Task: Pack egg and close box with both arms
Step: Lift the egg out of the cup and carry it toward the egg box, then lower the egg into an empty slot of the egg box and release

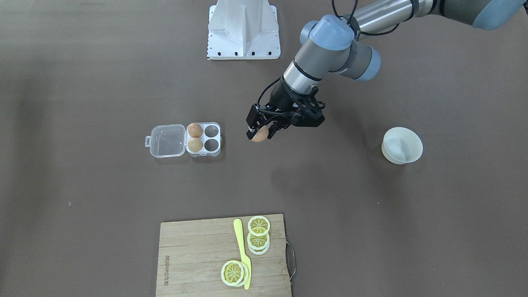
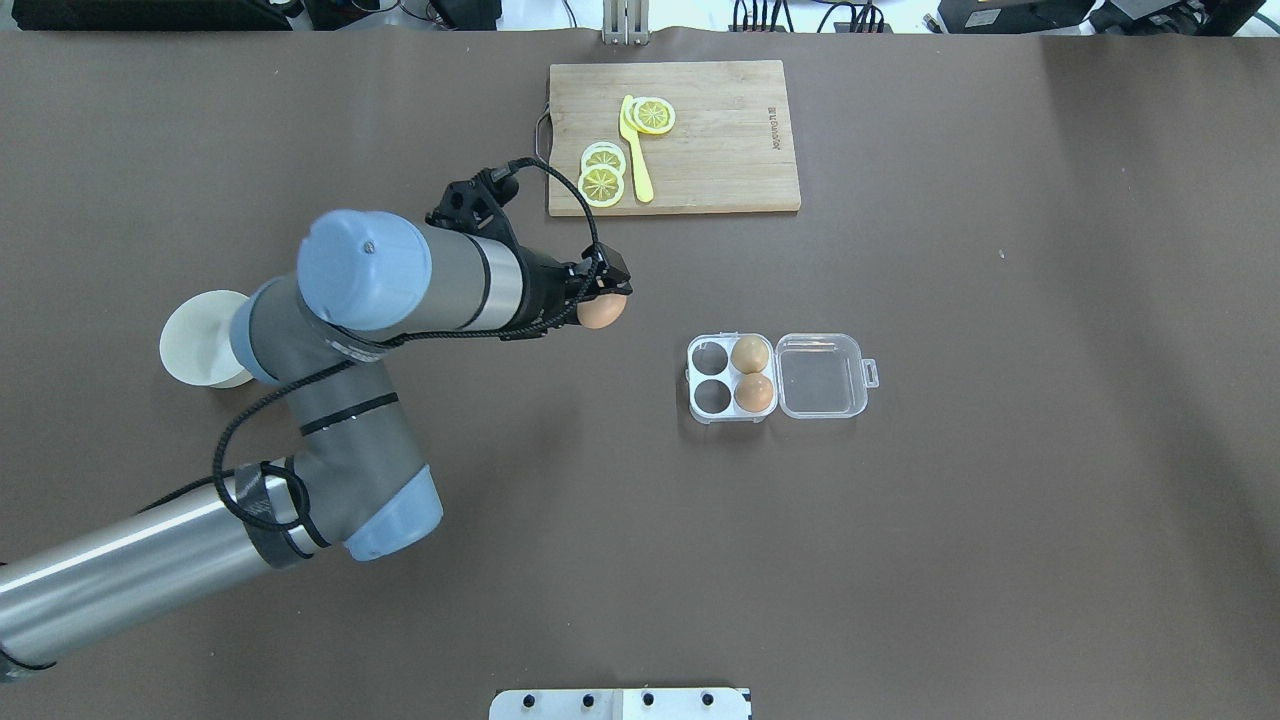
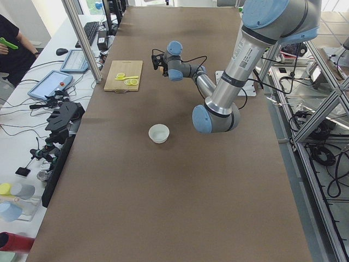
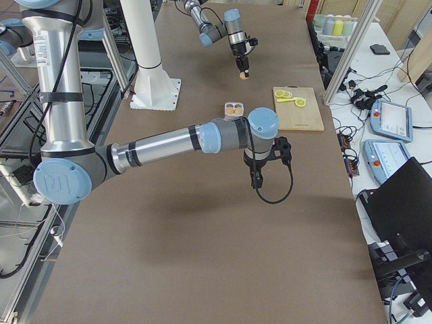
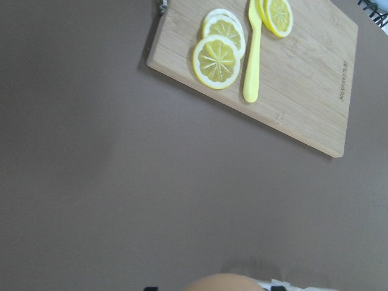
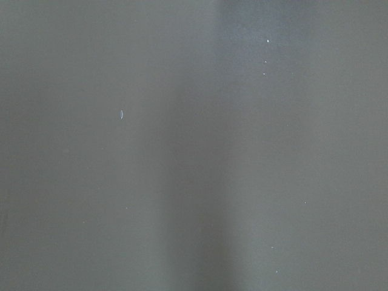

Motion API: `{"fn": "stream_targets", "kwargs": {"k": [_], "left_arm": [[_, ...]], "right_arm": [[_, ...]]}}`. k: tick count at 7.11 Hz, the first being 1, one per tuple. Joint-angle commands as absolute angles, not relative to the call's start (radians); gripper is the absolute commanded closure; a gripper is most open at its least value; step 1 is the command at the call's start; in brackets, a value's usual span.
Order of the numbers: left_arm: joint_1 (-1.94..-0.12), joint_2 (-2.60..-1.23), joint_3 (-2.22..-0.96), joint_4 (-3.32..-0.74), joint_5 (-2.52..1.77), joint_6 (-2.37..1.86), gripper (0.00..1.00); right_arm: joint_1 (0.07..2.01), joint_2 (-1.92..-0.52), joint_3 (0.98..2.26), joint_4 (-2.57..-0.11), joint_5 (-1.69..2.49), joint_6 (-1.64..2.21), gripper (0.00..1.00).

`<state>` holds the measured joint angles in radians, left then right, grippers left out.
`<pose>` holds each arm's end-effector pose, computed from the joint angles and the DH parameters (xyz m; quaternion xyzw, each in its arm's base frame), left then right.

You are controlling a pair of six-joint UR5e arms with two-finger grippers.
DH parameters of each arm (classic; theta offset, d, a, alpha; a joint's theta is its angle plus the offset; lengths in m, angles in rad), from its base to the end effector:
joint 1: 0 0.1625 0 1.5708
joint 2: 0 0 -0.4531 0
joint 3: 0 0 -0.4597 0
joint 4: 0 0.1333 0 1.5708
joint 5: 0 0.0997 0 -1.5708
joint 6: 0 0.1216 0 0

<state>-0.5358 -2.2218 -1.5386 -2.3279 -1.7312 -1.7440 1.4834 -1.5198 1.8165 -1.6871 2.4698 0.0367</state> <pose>0.6178 -0.4992 0.1817 0.0532 0.6337 -0.2196 0.7398 -0.0122 -0.5755 0.5372 0.0541 -0.4369 -0.0619 0.8957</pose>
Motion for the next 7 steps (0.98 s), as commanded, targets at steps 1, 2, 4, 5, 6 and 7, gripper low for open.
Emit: {"fn": "stream_targets", "kwargs": {"k": [1,2,4,5,6,7], "left_arm": [[-0.421,-2.252,-1.480,-2.444,-1.553,-1.818,1.00],[-0.384,-2.282,-1.465,-2.442,-1.501,-1.850,1.00],[-0.353,-2.332,-1.419,-2.447,-1.455,-1.865,1.00],[-0.348,-2.341,-1.416,-2.457,-1.436,-1.865,1.00],[-0.348,-2.364,-1.370,-2.464,-1.433,-1.865,1.00],[-0.348,-2.385,-1.347,-2.462,-1.434,-1.864,1.00]], "right_arm": [[1.483,-1.517,1.818,-1.686,2.471,0.037,0.00],[1.483,-1.517,1.818,-1.686,2.471,0.037,0.00],[1.483,-1.517,1.818,-1.687,2.471,0.037,0.00],[1.483,-1.517,1.816,-1.687,2.471,0.037,0.00],[1.483,-1.517,1.818,-1.687,2.471,0.037,0.00],[1.483,-1.517,1.816,-1.689,2.471,0.037,0.00]]}}
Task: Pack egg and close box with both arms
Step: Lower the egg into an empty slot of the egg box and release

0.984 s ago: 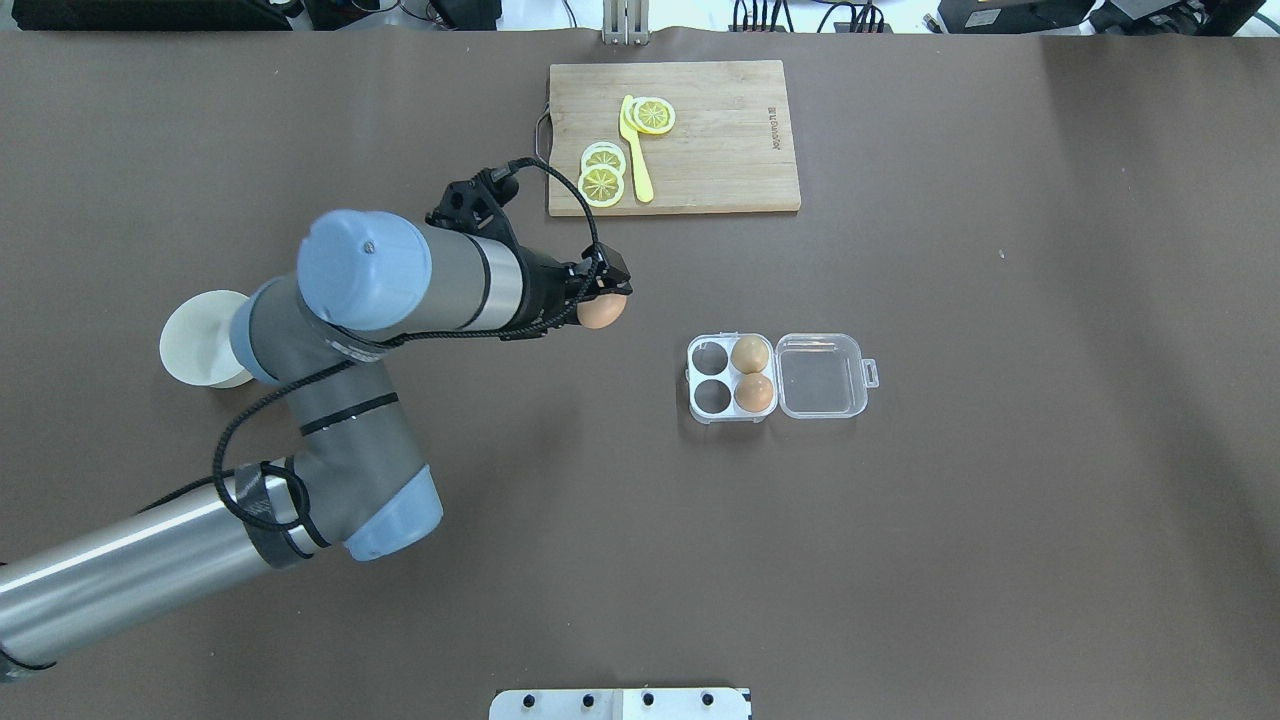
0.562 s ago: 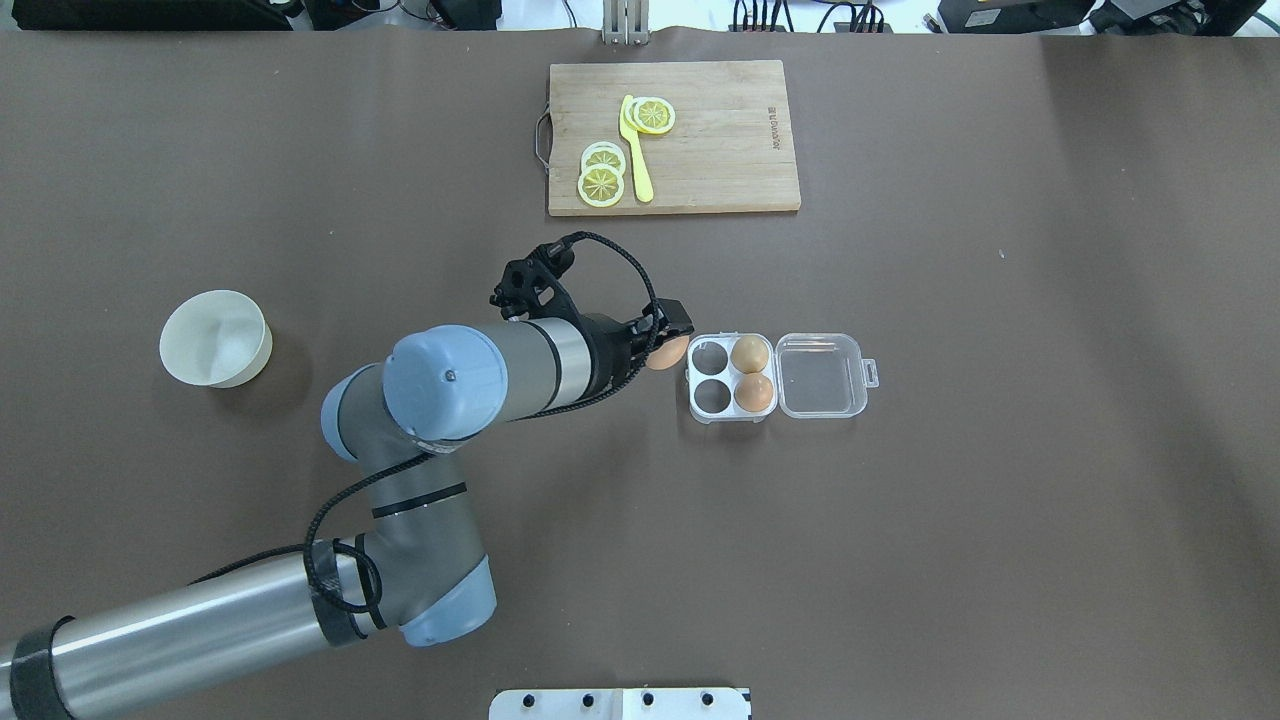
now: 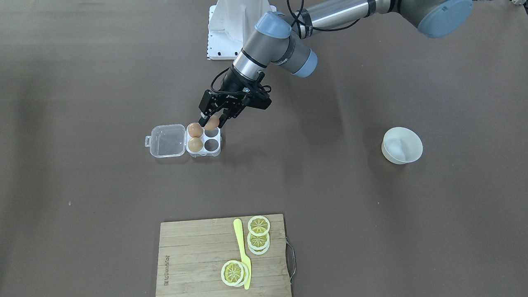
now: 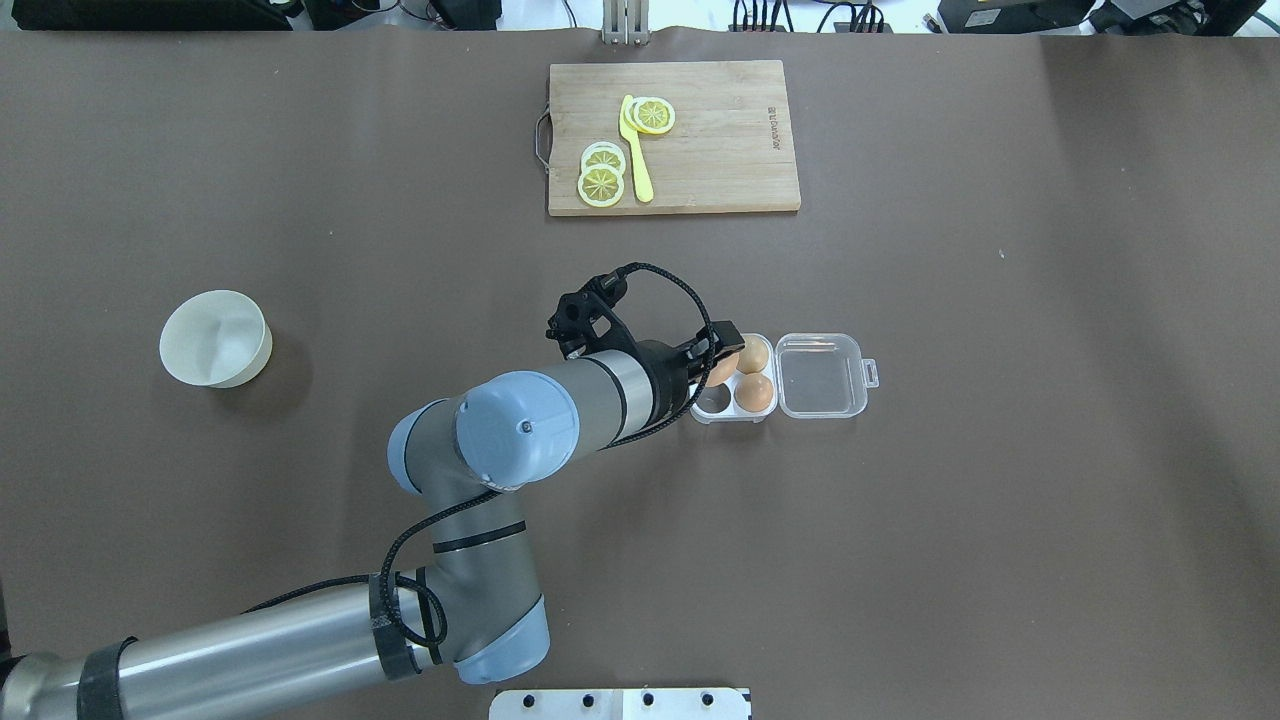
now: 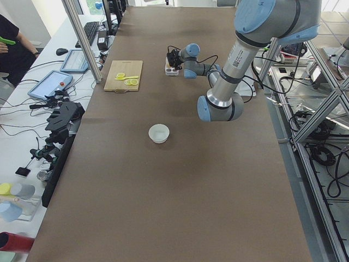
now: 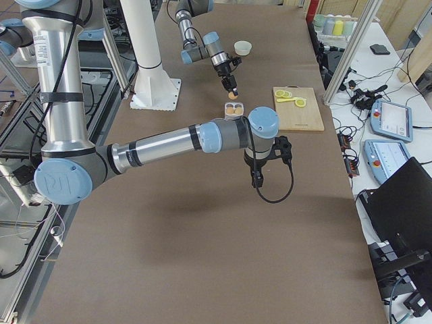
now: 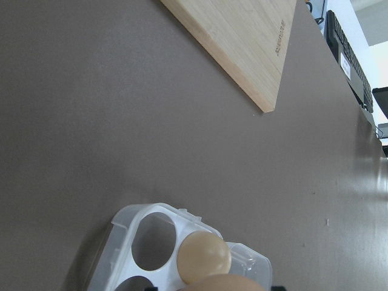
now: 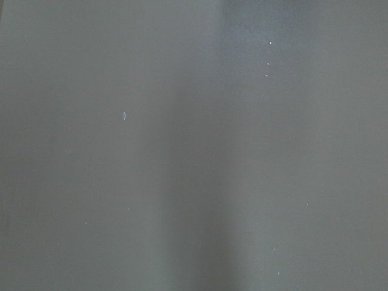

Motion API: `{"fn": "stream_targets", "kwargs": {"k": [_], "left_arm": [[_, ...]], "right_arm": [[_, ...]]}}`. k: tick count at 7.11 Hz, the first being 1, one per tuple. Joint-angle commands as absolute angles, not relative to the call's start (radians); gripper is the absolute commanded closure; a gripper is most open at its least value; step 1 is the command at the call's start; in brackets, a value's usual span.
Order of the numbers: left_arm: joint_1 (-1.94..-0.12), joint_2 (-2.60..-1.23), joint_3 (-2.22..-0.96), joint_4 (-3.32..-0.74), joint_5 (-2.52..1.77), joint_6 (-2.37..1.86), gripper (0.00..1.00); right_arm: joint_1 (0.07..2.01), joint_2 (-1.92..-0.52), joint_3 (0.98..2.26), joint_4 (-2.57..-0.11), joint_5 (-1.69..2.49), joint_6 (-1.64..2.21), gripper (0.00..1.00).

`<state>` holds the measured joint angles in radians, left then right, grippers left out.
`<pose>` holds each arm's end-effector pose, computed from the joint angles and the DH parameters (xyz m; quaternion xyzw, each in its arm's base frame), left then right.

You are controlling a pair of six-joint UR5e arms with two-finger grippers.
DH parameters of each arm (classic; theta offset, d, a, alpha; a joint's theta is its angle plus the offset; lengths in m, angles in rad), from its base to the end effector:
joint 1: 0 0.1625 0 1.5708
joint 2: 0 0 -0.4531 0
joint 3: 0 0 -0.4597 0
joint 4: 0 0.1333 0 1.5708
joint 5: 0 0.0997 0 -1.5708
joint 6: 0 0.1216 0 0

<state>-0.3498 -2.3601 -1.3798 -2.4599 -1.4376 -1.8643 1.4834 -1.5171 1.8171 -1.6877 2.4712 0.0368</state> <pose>0.7284 -0.4248 0.1334 0.0680 0.6739 -0.2749 0.6824 -0.0123 -0.5764 0.5352 0.0553 -0.4376 -0.0625 0.8953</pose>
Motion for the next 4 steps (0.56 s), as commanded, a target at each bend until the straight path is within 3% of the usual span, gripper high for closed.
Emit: {"fn": "stream_targets", "kwargs": {"k": [1,2,4], "left_arm": [[-0.348,-2.387,-1.345,-2.462,-1.434,-1.862,1.00],[-0.348,-2.387,-1.345,-2.462,-1.434,-1.864,1.00],[-0.350,-2.382,-1.345,-2.462,-1.434,-1.855,0.79]], "right_arm": [[1.483,-1.517,1.816,-1.689,2.471,0.037,0.00],[1.483,-1.519,1.818,-1.689,2.471,0.037,0.00],[1.483,-1.517,1.816,-1.687,2.471,0.037,0.00]]}}
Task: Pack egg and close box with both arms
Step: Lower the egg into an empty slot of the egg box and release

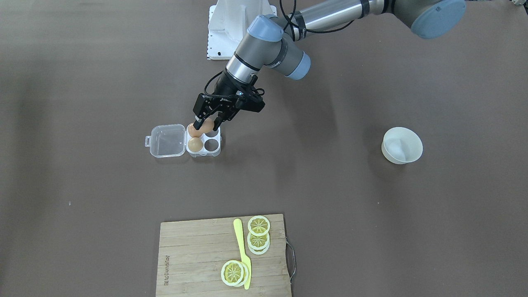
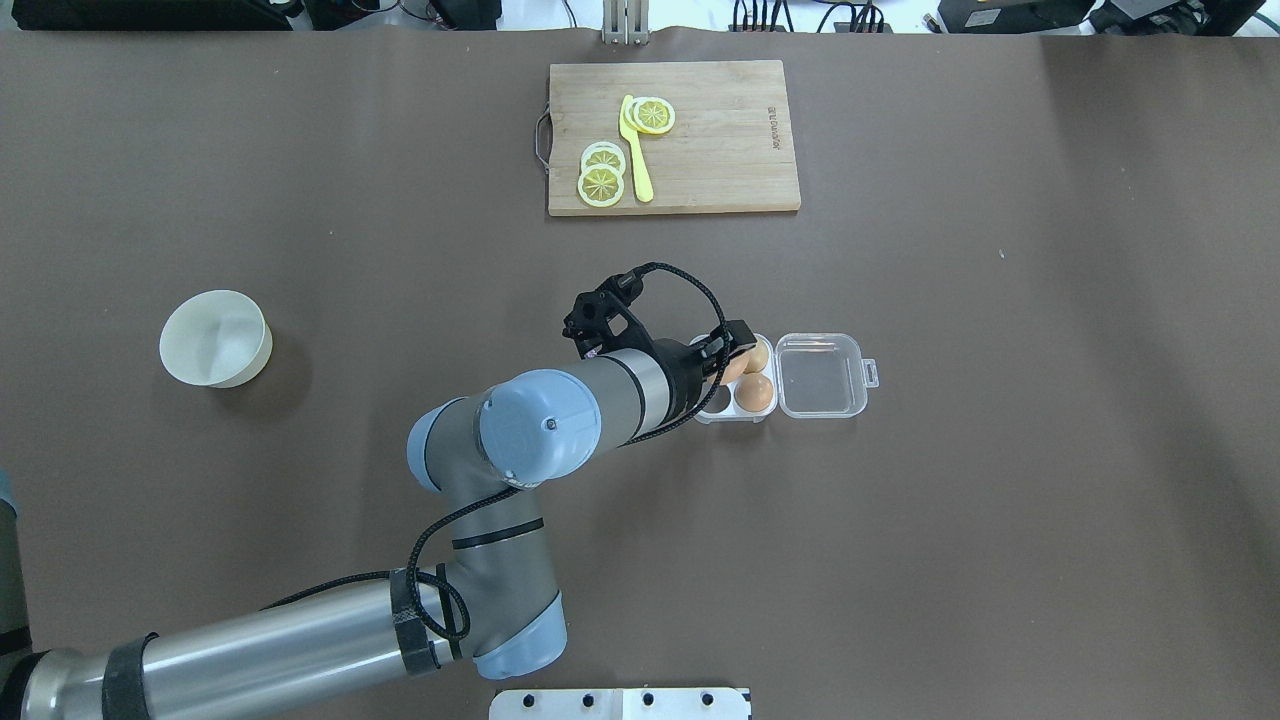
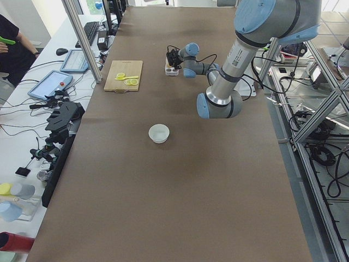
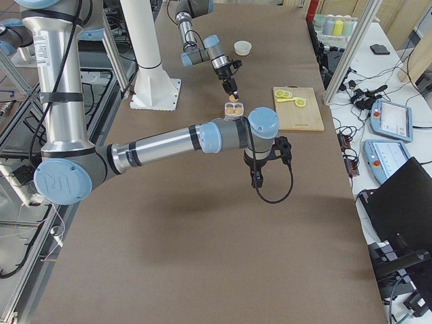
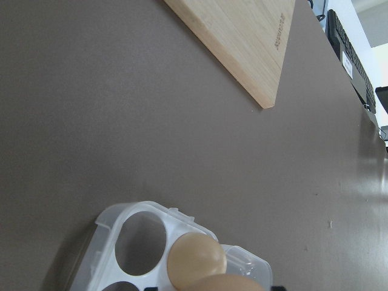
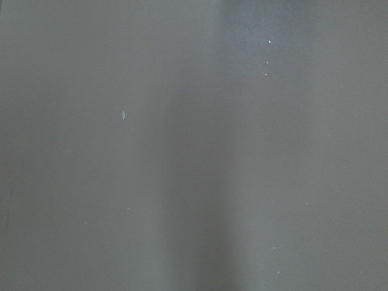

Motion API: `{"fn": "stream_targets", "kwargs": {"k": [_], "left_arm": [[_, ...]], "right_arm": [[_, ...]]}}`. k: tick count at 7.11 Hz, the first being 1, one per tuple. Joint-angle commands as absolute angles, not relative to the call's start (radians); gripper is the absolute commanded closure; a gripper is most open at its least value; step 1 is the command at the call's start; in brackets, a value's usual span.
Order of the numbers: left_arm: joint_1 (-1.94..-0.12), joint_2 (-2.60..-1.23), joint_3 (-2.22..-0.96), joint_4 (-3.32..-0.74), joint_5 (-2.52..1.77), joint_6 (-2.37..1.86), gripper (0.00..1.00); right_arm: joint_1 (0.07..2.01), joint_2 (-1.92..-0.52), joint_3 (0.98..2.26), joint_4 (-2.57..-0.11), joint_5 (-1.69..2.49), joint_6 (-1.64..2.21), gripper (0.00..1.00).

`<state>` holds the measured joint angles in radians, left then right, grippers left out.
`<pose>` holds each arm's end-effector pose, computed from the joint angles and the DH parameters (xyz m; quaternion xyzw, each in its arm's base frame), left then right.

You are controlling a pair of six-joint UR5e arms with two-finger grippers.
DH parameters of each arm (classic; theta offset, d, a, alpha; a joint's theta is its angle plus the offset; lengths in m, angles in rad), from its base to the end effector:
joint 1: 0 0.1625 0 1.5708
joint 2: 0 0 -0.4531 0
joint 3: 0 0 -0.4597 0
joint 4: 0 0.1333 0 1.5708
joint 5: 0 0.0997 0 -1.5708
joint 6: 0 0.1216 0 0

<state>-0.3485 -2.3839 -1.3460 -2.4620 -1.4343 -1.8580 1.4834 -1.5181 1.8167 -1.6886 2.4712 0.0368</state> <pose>0.7389 -0.4279 0.1305 0.0710 0.6707 -0.2740 0.6856 -0.0123 -0.5760 0.5361 0.0542 -0.4376 -0.0620 0.8954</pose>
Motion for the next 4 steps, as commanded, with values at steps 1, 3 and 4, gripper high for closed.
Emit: {"fn": "stream_targets", "kwargs": {"k": [1,3,4], "left_arm": [[-0.350,-2.381,-1.345,-2.462,-1.434,-1.853,0.67],[-0.350,-2.379,-1.345,-2.462,-1.436,-1.853,0.52],[-0.350,-2.379,-1.345,-2.462,-1.434,-1.852,0.18]], "right_arm": [[1.483,-1.517,1.816,-1.687,2.471,0.037,0.00],[1.483,-1.517,1.816,-1.687,2.471,0.037,0.00],[1.483,-1.517,1.816,-1.687,2.471,0.037,0.00]]}}
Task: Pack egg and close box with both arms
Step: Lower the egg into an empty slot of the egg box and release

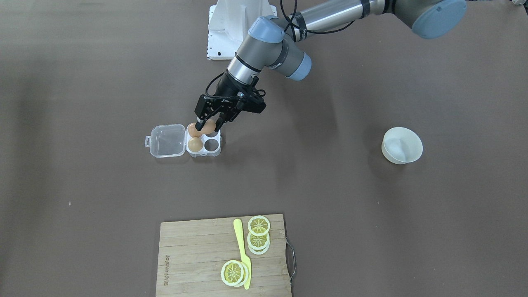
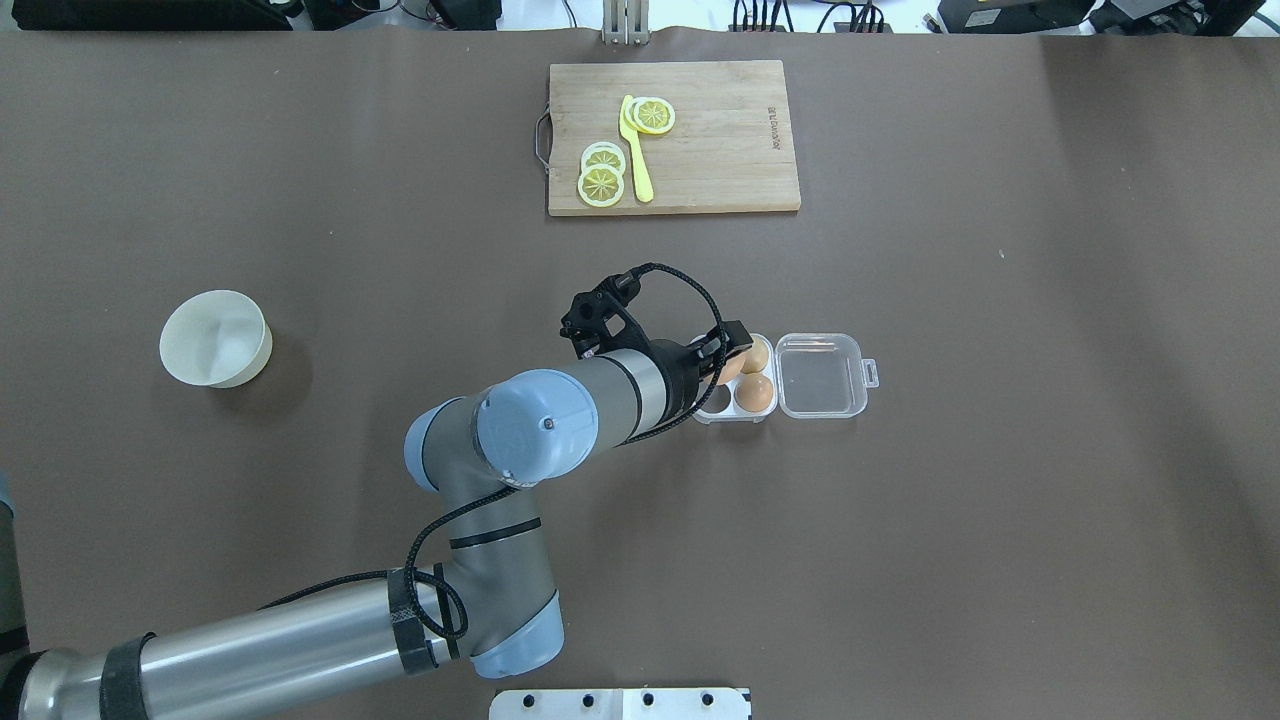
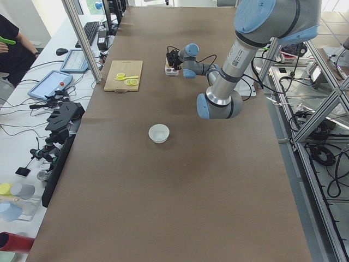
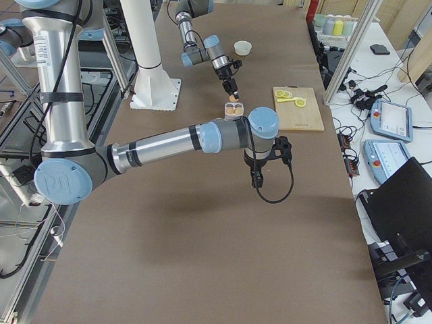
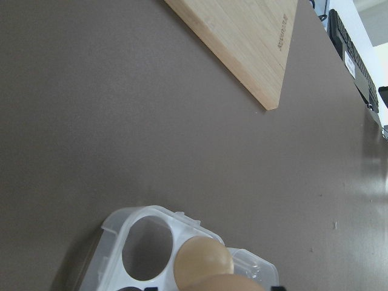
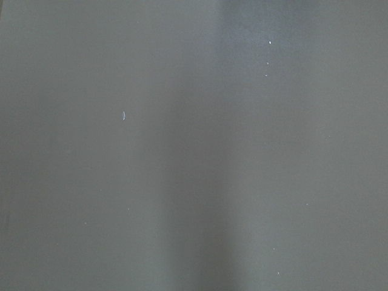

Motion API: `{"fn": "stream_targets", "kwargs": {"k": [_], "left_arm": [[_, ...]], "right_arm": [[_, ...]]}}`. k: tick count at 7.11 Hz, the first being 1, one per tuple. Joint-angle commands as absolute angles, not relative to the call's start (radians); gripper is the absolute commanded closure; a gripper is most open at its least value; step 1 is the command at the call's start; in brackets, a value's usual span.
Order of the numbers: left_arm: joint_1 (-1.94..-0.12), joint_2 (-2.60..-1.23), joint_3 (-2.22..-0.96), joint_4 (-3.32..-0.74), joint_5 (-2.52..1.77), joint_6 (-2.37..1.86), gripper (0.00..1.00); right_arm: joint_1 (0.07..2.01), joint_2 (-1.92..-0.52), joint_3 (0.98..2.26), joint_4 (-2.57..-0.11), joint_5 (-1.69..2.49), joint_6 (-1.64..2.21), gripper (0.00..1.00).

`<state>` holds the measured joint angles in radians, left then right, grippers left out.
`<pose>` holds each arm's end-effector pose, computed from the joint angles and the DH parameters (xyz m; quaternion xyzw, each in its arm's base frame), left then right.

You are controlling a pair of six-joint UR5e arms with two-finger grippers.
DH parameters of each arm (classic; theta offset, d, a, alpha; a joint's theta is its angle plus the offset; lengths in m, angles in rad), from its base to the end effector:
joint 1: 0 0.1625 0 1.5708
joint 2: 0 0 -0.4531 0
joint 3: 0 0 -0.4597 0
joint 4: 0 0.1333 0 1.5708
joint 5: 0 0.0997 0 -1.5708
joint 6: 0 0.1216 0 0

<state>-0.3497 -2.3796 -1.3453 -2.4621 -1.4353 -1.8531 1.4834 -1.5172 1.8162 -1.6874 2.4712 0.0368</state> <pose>0.7388 -0.4288 0.1344 0.0727 0.6687 -0.2728 0.6879 -0.0123 -0.5764 0.5357 0.0549 -0.4376 -0.0623 0.8953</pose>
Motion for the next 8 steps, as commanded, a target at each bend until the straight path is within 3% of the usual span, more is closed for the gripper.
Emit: {"fn": "stream_targets", "kwargs": {"k": [1,8], "left_arm": [[-0.350,-2.379,-1.347,-2.462,-1.436,-1.852,0.02],[-0.371,-2.379,-1.356,-2.465,-1.436,-1.853,0.02]], "right_arm": [[1.483,-1.517,1.815,-1.689,2.471,0.037,0.00],[1.482,-1.516,1.813,-1.678,2.474,0.037,0.00]]}}
